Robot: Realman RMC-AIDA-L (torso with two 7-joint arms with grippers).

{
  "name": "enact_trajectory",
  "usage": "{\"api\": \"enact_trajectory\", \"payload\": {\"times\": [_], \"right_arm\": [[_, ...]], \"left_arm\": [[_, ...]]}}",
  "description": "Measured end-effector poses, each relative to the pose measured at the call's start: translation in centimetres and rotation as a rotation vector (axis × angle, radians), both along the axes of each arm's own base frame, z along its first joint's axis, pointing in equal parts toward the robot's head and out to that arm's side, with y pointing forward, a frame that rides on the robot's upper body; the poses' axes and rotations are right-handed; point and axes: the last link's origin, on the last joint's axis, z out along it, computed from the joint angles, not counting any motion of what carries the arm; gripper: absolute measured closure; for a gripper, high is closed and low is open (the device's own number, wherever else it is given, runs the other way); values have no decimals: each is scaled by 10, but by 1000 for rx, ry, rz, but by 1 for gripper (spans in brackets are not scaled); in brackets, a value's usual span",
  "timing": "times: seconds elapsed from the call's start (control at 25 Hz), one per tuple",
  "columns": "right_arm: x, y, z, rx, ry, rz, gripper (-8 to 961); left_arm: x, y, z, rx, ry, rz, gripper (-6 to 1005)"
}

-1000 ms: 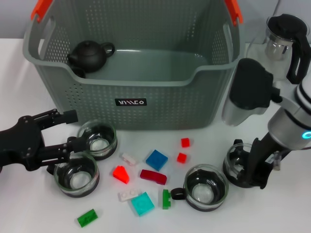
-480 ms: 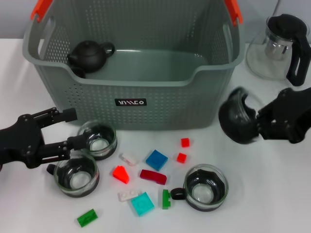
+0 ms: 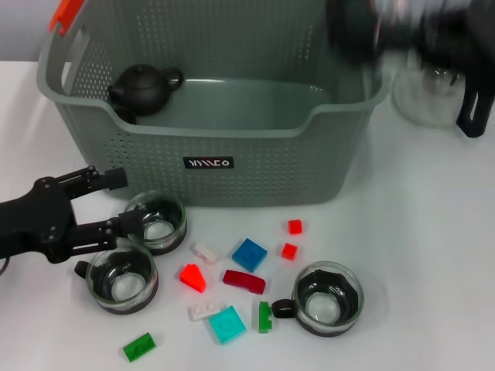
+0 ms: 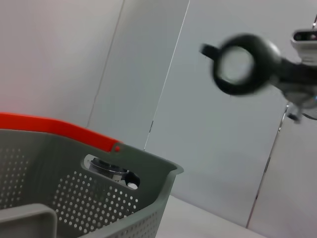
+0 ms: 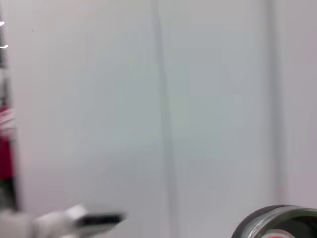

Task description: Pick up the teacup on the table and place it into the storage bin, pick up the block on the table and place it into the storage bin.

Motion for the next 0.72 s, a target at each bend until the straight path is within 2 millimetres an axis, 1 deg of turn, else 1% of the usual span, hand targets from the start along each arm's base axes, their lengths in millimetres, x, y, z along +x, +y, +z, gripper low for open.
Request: {"api": "enact_trajectory", "payload": {"times": [0.12, 0.24, 0.32, 0.44, 0.52, 0.64, 0.72], "right_arm": [[-10, 27, 7, 95, 13, -70, 894], [-24, 55, 7, 115, -44, -160, 894], [-35, 70, 3, 110, -104, -218, 894], [-56, 89, -10, 125, -190, -265, 895], [-70, 99, -25, 144, -261, -286, 895], [-88, 112, -54, 151, -408, -315, 895], [-95, 122, -75, 166, -515, -344, 895]], "left_arm": [[1, 1, 0, -1, -1, -2, 157], [1, 0, -2, -3, -5, 0, 156], [1, 0, -3, -5, -10, 3, 156], [1, -1, -3, -7, -13, 6, 156], [1, -1, -3, -9, -15, 7, 156], [1, -1, -3, -10, -16, 8, 156], [1, -2, -3, -10, -16, 9, 157]]}}
